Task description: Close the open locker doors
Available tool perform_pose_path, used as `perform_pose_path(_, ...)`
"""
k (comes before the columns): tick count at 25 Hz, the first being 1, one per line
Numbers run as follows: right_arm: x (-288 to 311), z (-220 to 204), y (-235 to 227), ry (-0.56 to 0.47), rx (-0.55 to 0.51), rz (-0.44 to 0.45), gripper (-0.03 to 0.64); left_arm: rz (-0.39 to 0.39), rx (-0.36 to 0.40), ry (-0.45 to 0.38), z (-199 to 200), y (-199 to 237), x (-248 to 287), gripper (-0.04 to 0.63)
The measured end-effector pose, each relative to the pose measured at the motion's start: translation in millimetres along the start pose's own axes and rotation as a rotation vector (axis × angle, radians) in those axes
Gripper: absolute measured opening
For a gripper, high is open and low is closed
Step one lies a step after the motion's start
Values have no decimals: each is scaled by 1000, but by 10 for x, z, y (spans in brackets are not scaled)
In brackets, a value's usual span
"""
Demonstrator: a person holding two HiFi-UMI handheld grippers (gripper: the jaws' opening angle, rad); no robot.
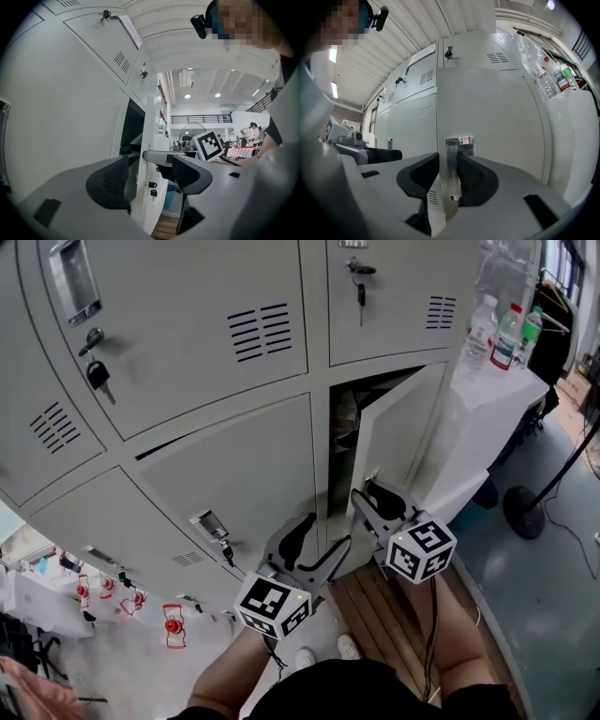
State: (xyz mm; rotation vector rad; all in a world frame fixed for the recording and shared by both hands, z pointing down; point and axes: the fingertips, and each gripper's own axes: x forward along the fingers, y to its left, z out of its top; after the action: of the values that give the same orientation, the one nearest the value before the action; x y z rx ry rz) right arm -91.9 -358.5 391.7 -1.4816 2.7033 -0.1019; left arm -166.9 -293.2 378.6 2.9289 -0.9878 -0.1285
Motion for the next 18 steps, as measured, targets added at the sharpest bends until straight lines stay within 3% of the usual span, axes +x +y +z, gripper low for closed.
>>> perform_pose_path(18,623,14,-65,-5,33,134,121,214,27,-10,44,270,-96,308)
